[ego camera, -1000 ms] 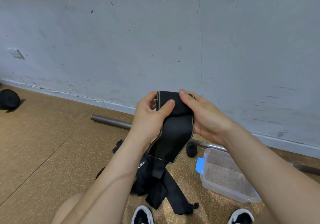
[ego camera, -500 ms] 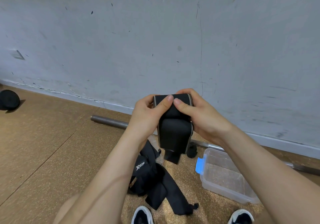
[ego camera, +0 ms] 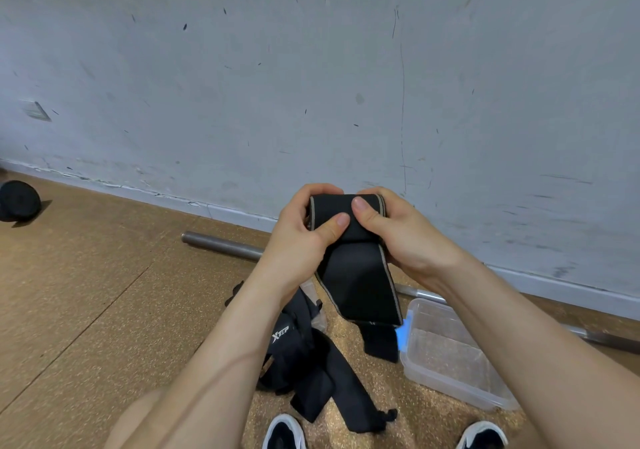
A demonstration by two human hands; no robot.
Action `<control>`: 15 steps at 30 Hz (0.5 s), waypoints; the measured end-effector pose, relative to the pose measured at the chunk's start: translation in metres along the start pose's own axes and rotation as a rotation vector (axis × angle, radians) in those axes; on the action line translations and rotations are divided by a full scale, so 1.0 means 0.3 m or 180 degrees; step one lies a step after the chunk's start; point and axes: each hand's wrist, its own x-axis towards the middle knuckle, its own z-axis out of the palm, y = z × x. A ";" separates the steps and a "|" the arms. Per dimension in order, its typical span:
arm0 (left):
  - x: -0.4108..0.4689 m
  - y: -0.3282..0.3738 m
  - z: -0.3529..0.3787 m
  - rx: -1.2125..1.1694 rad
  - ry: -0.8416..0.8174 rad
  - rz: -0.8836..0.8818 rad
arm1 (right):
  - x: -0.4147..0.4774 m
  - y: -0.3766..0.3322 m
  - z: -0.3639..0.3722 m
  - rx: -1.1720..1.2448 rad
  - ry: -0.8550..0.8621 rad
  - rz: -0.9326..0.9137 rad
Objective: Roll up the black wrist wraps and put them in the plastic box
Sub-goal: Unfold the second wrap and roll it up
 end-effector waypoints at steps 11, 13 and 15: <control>-0.001 -0.028 0.040 -0.0505 0.0154 -0.0784 | -0.001 -0.026 -0.037 0.0056 0.0480 -0.0667; -0.004 -0.023 0.049 -0.0661 0.0288 -0.0752 | 0.000 -0.018 -0.033 -0.0187 0.0576 -0.0775; -0.009 -0.023 0.057 -0.0719 0.0332 -0.0679 | 0.000 -0.016 -0.030 -0.0330 0.0691 -0.0858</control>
